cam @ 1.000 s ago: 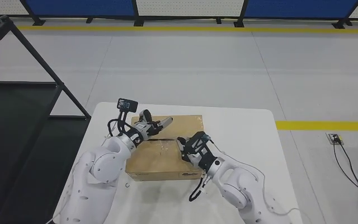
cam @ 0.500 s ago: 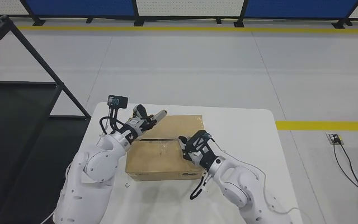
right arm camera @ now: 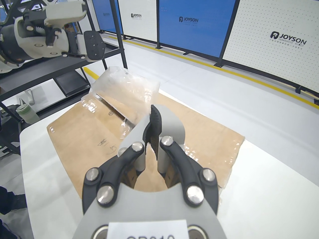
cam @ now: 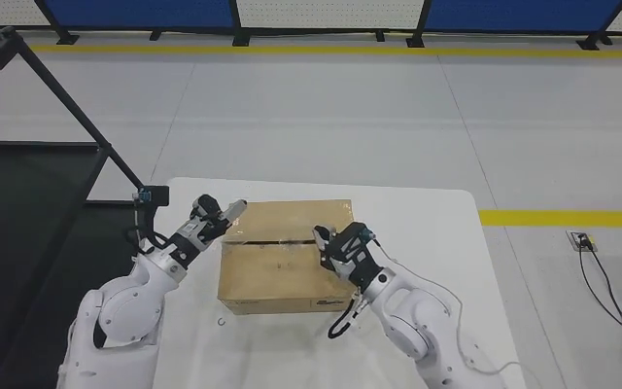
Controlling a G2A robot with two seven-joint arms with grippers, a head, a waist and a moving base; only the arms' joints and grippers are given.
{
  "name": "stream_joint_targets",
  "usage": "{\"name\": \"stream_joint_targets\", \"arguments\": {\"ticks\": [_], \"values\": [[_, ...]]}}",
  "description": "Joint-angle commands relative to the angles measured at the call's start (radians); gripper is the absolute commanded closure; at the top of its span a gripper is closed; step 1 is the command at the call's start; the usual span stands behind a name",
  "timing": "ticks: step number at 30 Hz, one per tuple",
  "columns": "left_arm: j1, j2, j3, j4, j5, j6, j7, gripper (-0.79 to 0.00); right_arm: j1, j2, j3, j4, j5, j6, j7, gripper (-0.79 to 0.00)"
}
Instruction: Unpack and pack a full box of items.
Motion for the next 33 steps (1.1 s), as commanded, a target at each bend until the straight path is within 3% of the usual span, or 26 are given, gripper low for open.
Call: {"name": "stream_joint_targets", "arguments": {"ticks": [1,13,14,15,16,17,33], "values": [[0.014,0.003,-0.002,0.001,-0.009,-0.011,-0.003,-0.785,0.004,-0.003,-0.007,0.005,-0.014,0.014,-0.016,0.0],[0.052,0.02,-0.026,0.029,-0.083,-0.044,-0.031,-0.785,0.015,-0.022,-0.035,0.036,-0.111,0.097,-0.133,0.0],[0.053,0.021,-0.024,0.033,-0.086,-0.044,-0.032,-0.785,0.015,-0.024,-0.037,0.039,-0.115,0.1,-0.139,-0.04],[0.053,0.022,-0.023,0.036,-0.088,-0.043,-0.031,-0.785,0.016,-0.026,-0.038,0.042,-0.115,0.103,-0.143,-0.277],[0.053,0.023,-0.02,0.038,-0.089,-0.045,-0.031,-0.785,0.018,-0.027,-0.039,0.046,-0.116,0.106,-0.145,-0.566],[0.054,0.024,-0.019,0.042,-0.09,-0.047,-0.031,-0.785,0.019,-0.029,-0.04,0.049,-0.116,0.111,-0.146,-0.785],[0.061,0.039,0.002,0.049,-0.108,-0.048,-0.012,-0.785,0.003,-0.044,-0.026,0.044,-0.141,0.132,-0.19,-0.785]]}}
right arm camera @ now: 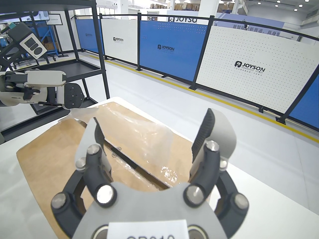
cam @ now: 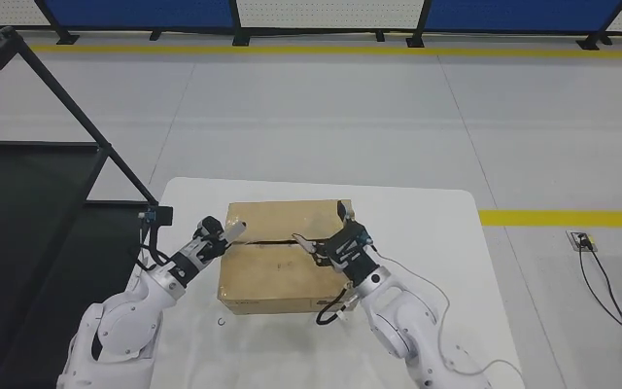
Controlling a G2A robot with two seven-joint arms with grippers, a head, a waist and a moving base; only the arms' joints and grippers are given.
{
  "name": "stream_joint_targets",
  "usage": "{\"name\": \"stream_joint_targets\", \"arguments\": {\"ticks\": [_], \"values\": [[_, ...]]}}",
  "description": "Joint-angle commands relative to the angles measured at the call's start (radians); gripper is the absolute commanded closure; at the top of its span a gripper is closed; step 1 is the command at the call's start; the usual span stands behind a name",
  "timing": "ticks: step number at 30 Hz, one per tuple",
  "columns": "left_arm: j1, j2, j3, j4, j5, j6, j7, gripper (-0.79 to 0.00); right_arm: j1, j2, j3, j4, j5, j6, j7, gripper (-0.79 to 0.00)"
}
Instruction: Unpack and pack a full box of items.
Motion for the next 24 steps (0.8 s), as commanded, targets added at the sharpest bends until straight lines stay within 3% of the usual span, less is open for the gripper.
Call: {"name": "stream_joint_targets", "arguments": {"ticks": [1,6,9,12,15,21,24], "values": [[0.002,0.002,0.002,-0.002,-0.003,0.0,0.002,-0.785,-0.007,-0.001,0.006,-0.005,-0.001,0.002,-0.012,-0.785],[0.008,0.006,0.006,-0.009,-0.007,0.002,0.012,-0.785,-0.034,-0.001,0.046,-0.023,0.074,-0.021,-0.041,-0.785],[0.016,0.009,0.007,-0.018,-0.013,0.002,0.021,-0.785,-0.052,0.002,0.092,-0.045,0.235,-0.125,-0.005,-0.785],[0.028,0.011,0.007,-0.027,-0.017,-0.002,0.026,-0.785,-0.044,0.008,0.155,-0.053,0.519,-0.232,0.221,-0.785],[0.034,0.014,0.007,-0.03,-0.018,-0.005,0.03,-0.785,0.003,0.016,0.213,-0.061,0.748,-0.226,0.494,-0.785],[0.05,0.019,0.002,-0.036,-0.02,-0.012,0.048,-0.785,0.106,0.03,0.297,-0.087,0.864,-0.02,0.822,-0.785],[0.07,0.022,-0.012,-0.046,-0.028,-0.021,0.071,-0.785,0.106,0.03,0.297,-0.087,0.864,-0.02,0.822,-0.785]]}}
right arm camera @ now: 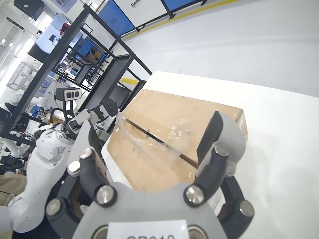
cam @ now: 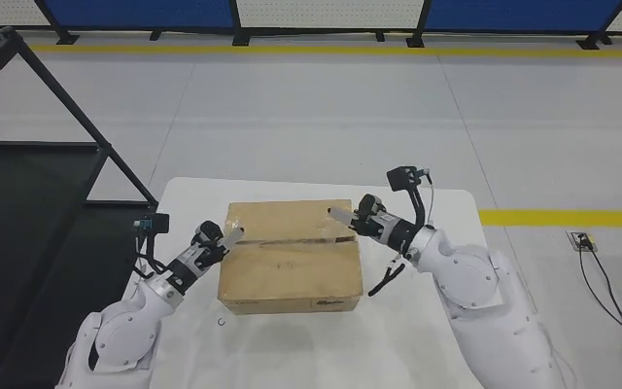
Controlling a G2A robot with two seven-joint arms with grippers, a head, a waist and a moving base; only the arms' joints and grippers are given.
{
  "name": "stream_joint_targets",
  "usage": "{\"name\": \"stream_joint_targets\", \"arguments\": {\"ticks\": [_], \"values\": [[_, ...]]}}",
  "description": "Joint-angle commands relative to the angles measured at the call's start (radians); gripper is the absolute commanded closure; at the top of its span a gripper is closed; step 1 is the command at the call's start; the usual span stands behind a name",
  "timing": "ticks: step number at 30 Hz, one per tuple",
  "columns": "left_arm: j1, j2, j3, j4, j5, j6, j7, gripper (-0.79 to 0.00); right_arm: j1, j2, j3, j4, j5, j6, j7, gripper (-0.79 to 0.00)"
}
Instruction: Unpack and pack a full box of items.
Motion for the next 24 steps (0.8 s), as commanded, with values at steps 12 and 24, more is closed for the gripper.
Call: {"name": "stream_joint_targets", "arguments": {"ticks": [12,24], "values": [[0.129,0.011,-0.069,-0.107,-0.056,-0.063,0.087,-0.785,0.116,0.0,-0.062,0.041,-0.08,0.106,0.146,-0.785],[0.252,0.018,-0.116,-0.15,-0.044,-0.129,0.178,-0.785,0.331,-0.013,-0.134,0.239,-0.054,0.201,0.351,-0.785]]}}
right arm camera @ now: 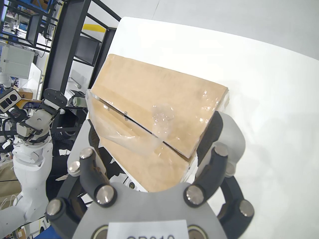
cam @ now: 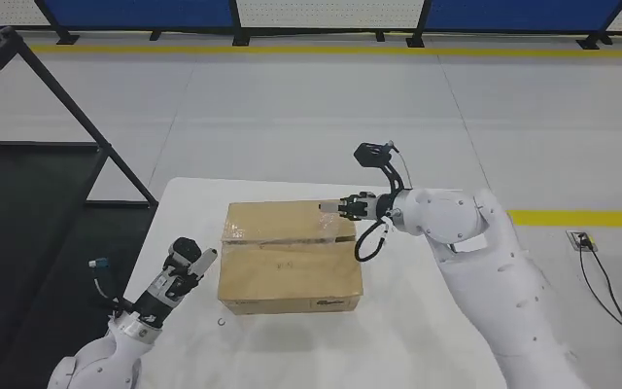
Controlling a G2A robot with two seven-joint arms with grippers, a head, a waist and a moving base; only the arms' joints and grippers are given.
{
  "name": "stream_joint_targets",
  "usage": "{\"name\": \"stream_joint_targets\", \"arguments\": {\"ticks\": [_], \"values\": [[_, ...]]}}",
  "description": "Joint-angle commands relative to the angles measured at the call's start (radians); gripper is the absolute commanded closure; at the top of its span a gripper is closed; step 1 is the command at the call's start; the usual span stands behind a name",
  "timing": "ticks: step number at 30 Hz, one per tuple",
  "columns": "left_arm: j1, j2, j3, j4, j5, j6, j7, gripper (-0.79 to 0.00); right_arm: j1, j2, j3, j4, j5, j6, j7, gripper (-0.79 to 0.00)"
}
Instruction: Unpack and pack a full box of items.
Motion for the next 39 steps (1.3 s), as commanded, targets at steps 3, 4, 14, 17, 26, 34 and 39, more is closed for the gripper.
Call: {"name": "stream_joint_targets", "arguments": {"ticks": [3,4,14,17,26,34,39], "values": [[0.023,0.002,-0.01,0.0,-0.001,-0.007,0.009,-0.785,-0.033,-0.001,-0.012,-0.013,0.023,-0.024,-0.029,-0.785],[0.023,0.003,-0.009,0.0,0.0,-0.008,0.011,-0.785,-0.032,-0.002,-0.018,0.002,0.021,-0.02,-0.032,-0.785],[0.017,0.008,0.012,0.0,0.011,-0.01,-0.002,-0.785,0.117,-0.026,-0.066,0.294,0.156,-0.07,0.01,-0.576],[0.011,0.01,0.013,0.011,0.015,-0.004,-0.004,-0.785,0.172,-0.03,-0.08,0.372,0.186,-0.099,0.069,-0.456],[0.008,0.015,0.012,0.016,0.007,-0.002,-0.004,-0.785,0.294,-0.053,-0.148,0.523,0.264,-0.054,0.247,-0.345],[0.009,0.019,0.016,0.013,0.005,-0.005,-0.003,-0.785,0.36,-0.078,-0.213,0.616,0.264,0.051,0.272,-0.36],[0.007,0.021,0.02,0.012,0.006,-0.009,-0.002,-0.785,0.388,-0.092,-0.246,0.667,0.265,0.072,0.283,-0.351]]}}
